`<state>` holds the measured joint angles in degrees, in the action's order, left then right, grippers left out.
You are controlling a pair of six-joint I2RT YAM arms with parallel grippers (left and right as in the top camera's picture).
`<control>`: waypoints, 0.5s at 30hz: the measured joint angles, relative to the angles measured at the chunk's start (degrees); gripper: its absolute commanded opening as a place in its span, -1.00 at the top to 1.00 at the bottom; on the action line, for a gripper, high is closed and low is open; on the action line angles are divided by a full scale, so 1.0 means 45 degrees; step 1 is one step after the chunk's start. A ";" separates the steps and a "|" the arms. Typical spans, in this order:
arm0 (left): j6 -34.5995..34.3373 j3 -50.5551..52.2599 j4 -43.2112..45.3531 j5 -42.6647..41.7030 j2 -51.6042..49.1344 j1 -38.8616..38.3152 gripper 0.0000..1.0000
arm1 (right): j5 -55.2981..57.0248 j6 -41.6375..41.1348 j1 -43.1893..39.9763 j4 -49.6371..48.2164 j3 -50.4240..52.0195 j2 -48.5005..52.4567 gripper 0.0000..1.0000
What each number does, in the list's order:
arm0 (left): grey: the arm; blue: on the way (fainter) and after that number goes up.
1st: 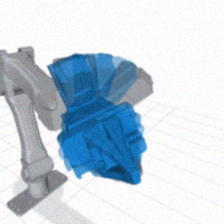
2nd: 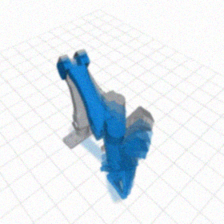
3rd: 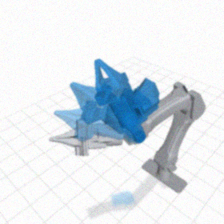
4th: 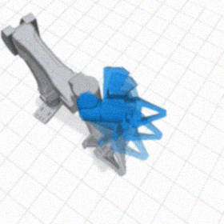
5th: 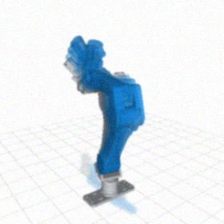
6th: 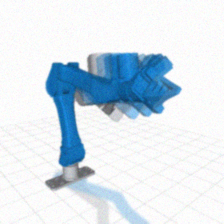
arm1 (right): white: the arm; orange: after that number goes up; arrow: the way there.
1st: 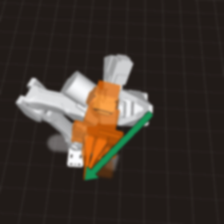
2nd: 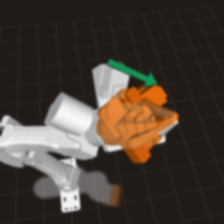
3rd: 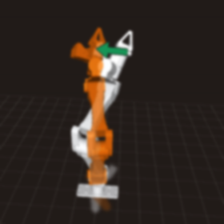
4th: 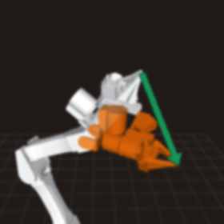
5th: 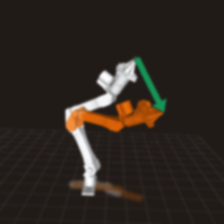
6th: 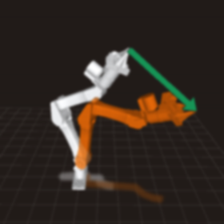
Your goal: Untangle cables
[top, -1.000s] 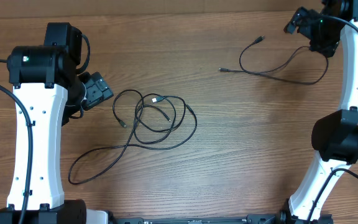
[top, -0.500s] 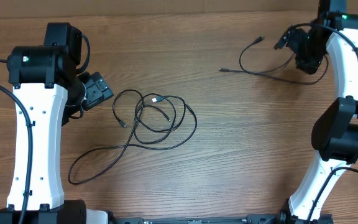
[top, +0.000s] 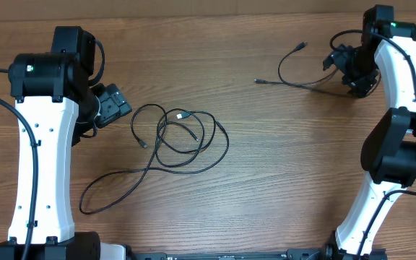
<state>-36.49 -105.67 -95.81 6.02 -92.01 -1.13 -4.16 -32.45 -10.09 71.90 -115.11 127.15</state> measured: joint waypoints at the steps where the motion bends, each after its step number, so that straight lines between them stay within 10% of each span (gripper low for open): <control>1: 0.0000 0.0000 0.0000 0.0000 0.0000 0.0000 -0.99 | 0.0053 -0.0024 0.0000 -0.0005 0.0005 0.0044 -0.75; 15: 0.0000 0.0000 0.0000 0.0000 0.0000 0.0000 -0.99 | 0.0364 -0.1205 0.0219 -0.0981 0.0515 0.0146 -0.62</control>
<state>-36.49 -105.67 -95.81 6.02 -92.01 -1.13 -2.52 -37.87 -9.10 67.48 -112.79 127.81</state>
